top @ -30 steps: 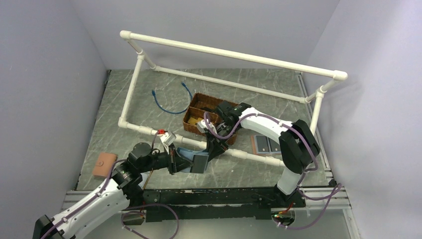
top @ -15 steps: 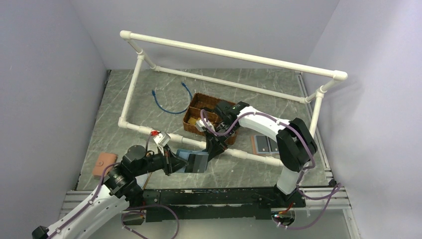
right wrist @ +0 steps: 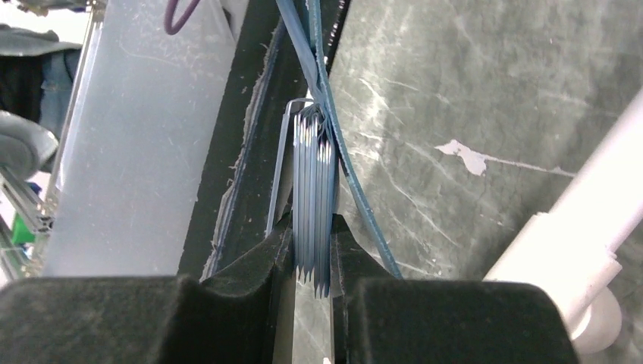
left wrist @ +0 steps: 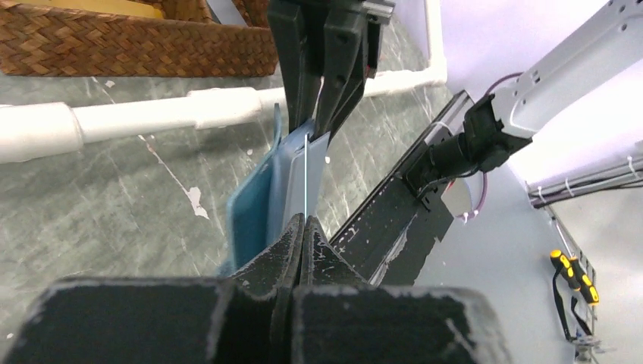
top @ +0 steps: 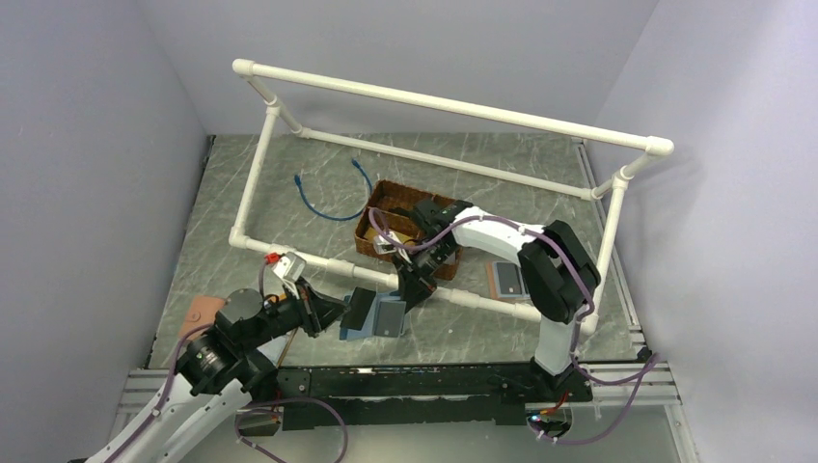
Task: Take the credit cards out of the card holder
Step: Remove the credit card from the card holder, then place the credit card in the storage box.
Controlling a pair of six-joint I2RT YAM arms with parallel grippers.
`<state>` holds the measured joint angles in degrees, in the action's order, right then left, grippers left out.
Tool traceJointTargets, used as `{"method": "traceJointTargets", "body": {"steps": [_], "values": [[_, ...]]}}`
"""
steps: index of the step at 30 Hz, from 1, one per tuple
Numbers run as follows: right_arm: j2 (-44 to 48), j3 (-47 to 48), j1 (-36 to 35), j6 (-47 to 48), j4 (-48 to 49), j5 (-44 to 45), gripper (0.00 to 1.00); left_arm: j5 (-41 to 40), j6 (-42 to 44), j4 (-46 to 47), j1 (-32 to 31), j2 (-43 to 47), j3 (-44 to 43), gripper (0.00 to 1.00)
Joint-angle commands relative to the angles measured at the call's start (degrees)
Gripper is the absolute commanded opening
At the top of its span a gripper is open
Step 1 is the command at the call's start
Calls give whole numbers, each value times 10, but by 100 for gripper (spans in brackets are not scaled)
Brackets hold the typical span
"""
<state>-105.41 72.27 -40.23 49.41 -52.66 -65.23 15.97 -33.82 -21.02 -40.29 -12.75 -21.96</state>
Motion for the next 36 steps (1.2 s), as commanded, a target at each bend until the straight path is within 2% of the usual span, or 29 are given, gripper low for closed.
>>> {"method": "traceJointTargets", "body": {"steps": [1,5,7,8,16,20,25,30,36], "values": [[-17,12,-7,-98,58,16,0,-56,-38,-35,3,22,-18,0],[-41,17,-26,-165,90,70,0,-69,-54,-37,4,27,-13,0],[-45,13,-33,-202,119,97,8,-77,-59,-40,3,28,-14,0],[-45,13,-36,-212,129,110,16,-81,-60,-42,3,28,-14,0],[0,11,-35,-231,149,172,42,-83,-71,-19,3,17,6,0],[28,17,-26,-186,120,162,51,-63,-58,5,4,-23,1,0],[62,29,-6,-80,45,121,54,-33,-30,43,3,-77,-16,0],[112,17,19,-16,29,99,56,9,-7,74,3,-145,-37,0],[163,-20,50,66,28,44,60,67,10,153,3,-208,-34,0]]}}
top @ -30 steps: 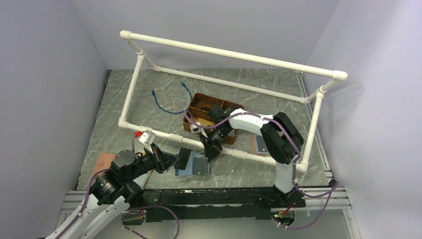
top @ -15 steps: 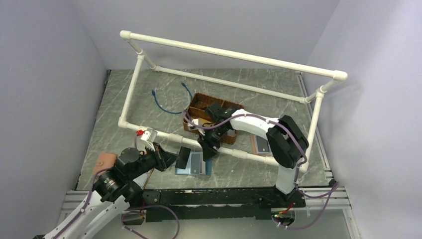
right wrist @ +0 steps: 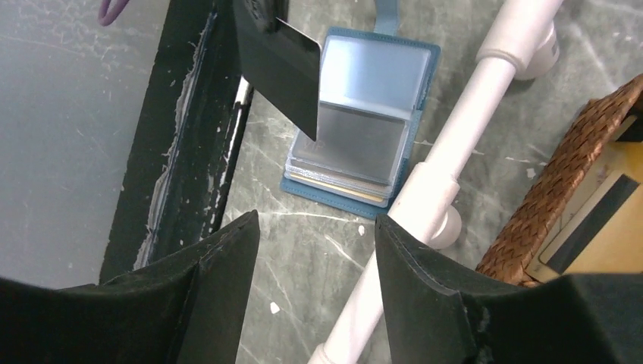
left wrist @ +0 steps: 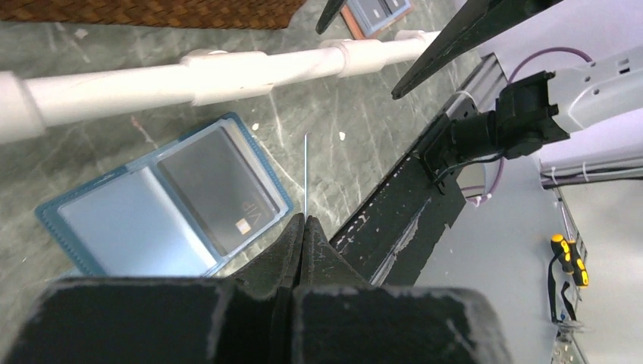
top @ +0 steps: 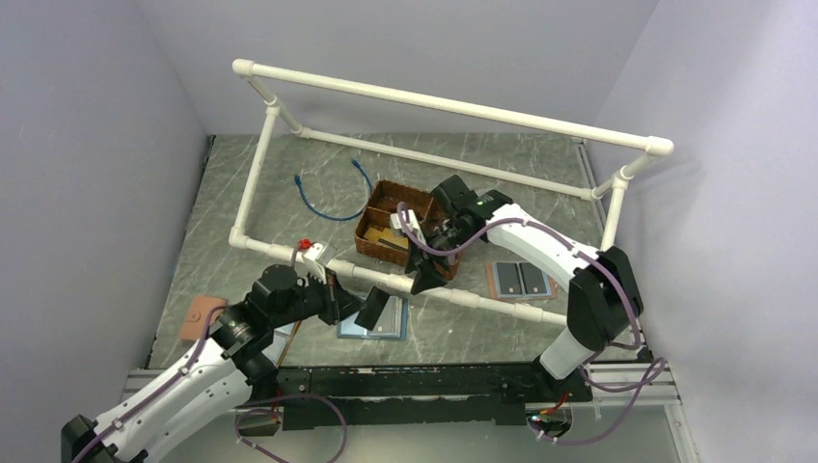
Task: Take the credit cards out of the card holder
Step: Place the credit card in the storage box.
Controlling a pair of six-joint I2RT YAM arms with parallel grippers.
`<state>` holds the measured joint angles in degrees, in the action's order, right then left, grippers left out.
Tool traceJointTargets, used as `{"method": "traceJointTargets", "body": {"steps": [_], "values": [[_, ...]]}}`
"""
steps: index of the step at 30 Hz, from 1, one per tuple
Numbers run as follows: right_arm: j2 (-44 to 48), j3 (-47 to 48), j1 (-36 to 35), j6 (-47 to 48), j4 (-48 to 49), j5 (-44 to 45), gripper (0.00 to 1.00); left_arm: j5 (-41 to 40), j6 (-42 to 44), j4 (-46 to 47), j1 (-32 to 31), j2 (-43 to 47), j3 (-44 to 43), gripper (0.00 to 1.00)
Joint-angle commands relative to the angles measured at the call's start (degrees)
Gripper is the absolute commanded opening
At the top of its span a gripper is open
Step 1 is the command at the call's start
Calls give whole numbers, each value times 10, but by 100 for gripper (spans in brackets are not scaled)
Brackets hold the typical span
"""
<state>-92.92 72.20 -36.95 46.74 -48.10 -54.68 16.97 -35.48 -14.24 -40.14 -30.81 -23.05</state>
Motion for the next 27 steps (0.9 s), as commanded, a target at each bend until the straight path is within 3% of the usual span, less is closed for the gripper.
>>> {"method": "traceJointTargets", "body": {"steps": [1,8,27], "values": [[44,-23,23,110,-23,-72,60,65,30,92,2,-38,-23,0],[75,-35,54,239,-94,-134,63,91,58,133,2,-86,-30,0],[68,-23,80,287,-139,-143,64,132,116,249,2,-186,-42,0]]}}
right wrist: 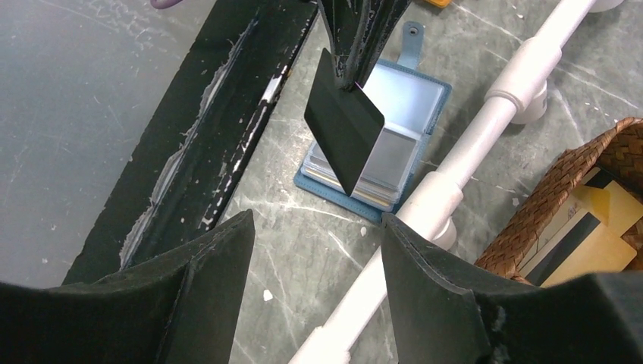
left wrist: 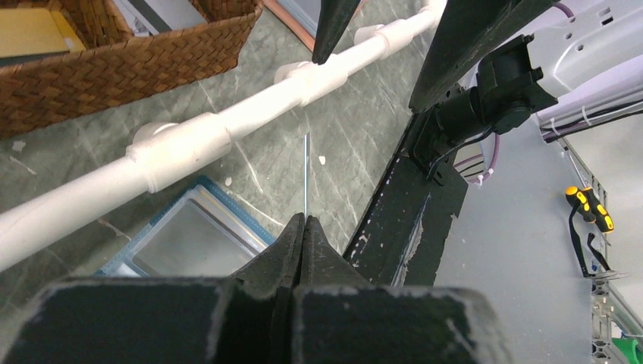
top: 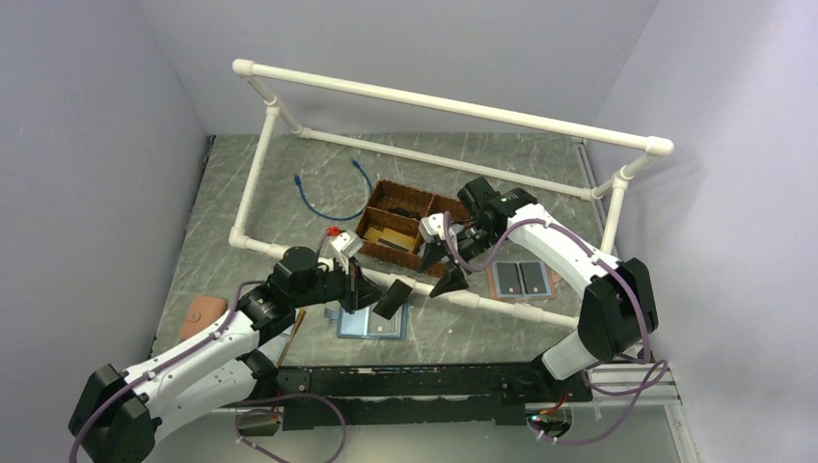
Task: Take the credit cards out of the card holder
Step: Place the credit card in the storage box.
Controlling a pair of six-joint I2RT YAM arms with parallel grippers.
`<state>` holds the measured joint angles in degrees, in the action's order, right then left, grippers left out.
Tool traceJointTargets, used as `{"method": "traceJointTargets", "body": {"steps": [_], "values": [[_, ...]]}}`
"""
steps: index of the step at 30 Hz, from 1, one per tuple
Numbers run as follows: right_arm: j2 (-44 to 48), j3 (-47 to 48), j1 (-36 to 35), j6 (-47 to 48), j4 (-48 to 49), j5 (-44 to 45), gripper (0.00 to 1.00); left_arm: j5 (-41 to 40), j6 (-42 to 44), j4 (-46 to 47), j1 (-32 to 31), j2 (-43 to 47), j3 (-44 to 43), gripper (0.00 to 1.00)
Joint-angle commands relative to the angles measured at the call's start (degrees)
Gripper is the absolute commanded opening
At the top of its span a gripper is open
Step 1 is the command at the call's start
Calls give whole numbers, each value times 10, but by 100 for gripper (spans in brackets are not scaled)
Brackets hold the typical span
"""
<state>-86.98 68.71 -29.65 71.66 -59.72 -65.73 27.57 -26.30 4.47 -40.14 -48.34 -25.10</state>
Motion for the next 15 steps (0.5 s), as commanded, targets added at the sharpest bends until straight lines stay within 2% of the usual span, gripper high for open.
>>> {"method": "traceJointTargets", "body": {"steps": [1,15], "values": [[7,13,8,42,-28,-33,64,28,26,68,2,-14,-21,0],[-14,35,22,92,-84,-37,65,38,31,135,0,-60,-8,0]]}}
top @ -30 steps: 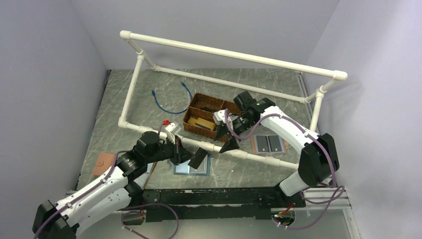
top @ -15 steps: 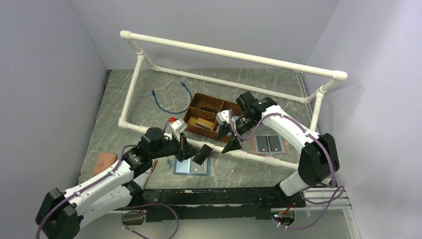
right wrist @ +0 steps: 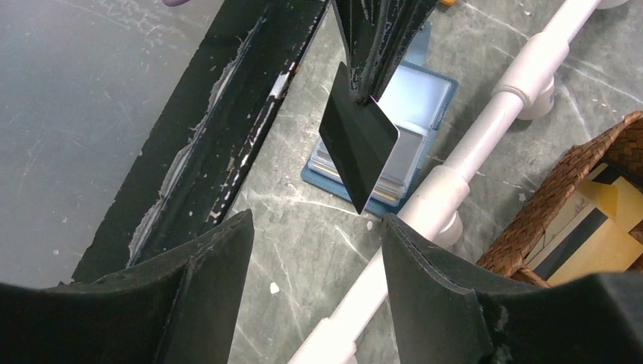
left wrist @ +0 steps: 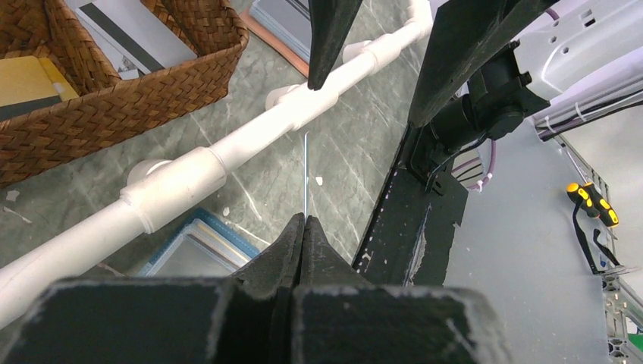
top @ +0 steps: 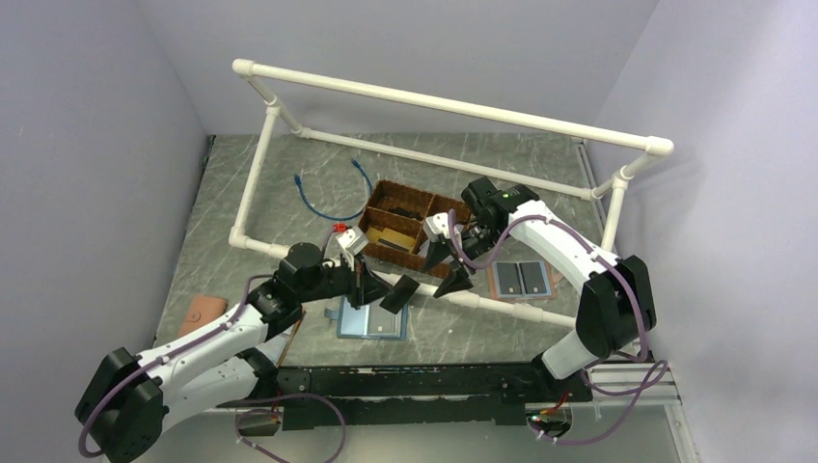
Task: Take the credit cards out of the card holder
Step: Place the credit card in the storage box.
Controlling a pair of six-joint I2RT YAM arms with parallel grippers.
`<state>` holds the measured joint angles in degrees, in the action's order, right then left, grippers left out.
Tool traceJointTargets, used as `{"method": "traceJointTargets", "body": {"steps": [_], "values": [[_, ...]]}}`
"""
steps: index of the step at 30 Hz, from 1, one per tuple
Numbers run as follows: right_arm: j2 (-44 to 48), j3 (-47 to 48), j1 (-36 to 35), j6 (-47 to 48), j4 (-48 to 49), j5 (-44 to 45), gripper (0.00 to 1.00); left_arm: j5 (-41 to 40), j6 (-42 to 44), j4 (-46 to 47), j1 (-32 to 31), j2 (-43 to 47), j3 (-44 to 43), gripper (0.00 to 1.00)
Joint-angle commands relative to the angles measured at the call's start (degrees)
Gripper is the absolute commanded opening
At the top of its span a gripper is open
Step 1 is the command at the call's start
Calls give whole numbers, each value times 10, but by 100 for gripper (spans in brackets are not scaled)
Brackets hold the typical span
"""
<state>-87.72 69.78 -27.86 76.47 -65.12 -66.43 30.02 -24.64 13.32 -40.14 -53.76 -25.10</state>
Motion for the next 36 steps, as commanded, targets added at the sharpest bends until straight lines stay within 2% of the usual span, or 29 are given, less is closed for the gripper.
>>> {"method": "traceJointTargets", "body": {"steps": [1,18,26,36], "values": [[-9,26,5,47,-33,-30,65,14,14,49,0,-7,-7,0],[-13,29,12,46,-35,-29,65,-4,5,82,-22,-33,-1,0],[-34,25,10,42,-37,-64,66,-23,10,96,-51,-61,-14,0],[-59,12,-10,-7,3,-53,60,-42,13,100,-69,-71,-21,0]]}}
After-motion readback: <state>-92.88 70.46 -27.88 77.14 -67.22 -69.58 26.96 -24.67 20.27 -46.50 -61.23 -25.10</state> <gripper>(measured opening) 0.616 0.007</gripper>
